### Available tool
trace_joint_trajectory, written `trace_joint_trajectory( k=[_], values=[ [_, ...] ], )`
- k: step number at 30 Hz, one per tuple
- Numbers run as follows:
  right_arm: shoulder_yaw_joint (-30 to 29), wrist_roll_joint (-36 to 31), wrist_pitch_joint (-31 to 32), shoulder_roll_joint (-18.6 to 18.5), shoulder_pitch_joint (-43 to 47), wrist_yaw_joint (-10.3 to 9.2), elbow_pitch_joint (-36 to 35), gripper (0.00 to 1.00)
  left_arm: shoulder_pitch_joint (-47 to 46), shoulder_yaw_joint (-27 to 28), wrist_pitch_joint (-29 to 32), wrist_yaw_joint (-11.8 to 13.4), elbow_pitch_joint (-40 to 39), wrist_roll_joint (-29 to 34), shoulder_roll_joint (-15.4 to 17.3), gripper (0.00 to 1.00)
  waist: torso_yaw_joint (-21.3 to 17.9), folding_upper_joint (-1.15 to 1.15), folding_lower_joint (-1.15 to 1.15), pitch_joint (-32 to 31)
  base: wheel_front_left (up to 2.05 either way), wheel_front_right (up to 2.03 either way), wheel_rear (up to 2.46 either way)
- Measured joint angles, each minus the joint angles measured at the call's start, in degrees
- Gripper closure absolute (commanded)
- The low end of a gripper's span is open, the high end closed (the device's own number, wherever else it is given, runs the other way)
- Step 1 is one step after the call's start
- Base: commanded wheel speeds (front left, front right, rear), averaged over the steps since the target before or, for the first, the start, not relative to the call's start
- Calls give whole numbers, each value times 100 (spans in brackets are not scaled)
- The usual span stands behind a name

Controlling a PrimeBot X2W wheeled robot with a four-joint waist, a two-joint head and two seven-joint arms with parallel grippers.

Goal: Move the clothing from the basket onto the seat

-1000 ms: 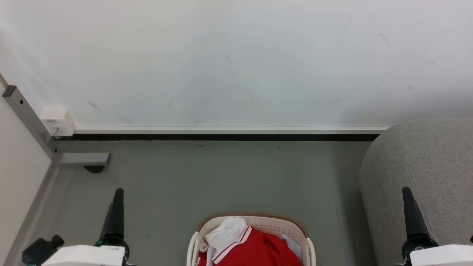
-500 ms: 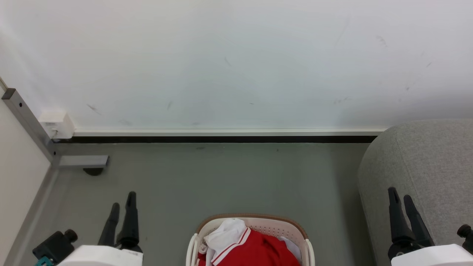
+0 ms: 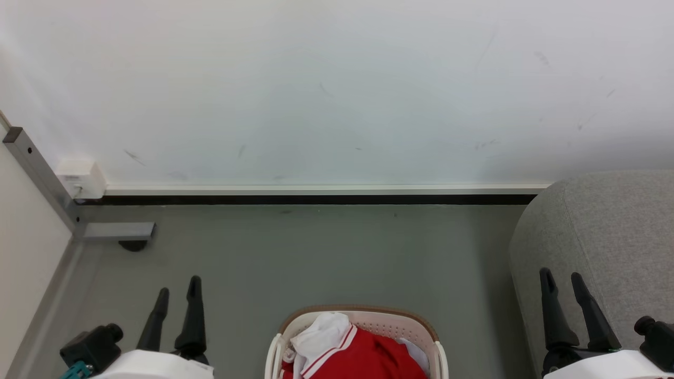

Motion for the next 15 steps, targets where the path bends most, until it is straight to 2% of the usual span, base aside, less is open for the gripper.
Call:
trace_joint_trajectory(
  k=[15],
  values=[
    [-46, -1076, -204, 92, 12, 0, 179, 0, 20, -172, -191, 42, 88, 837, 51, 0, -23, 0, 0, -30, 0, 0, 0]
  ],
)
